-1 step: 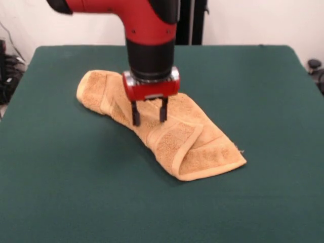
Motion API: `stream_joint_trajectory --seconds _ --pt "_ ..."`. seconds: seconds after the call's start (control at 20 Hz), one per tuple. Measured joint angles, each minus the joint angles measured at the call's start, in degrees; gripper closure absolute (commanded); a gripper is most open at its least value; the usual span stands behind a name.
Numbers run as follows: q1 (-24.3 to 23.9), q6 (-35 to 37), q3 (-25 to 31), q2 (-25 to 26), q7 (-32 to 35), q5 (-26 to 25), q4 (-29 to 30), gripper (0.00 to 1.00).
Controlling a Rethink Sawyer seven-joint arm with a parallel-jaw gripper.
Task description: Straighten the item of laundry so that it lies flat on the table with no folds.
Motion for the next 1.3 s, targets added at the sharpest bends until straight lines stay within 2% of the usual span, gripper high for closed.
stream_joint_trajectory --seconds 0.35,0.65,1.3 --pt "-2.04 0.06 4.17 3.12 -0.01 -3.45 -2.75 0.0" --pt "-5.03 0.06 8.01 3.82 -0.25 -5.11 -2.99 0.0" --pt "-5.78 -0.45 8.96 4.05 -0.25 -5.17 -3.0 0.0"
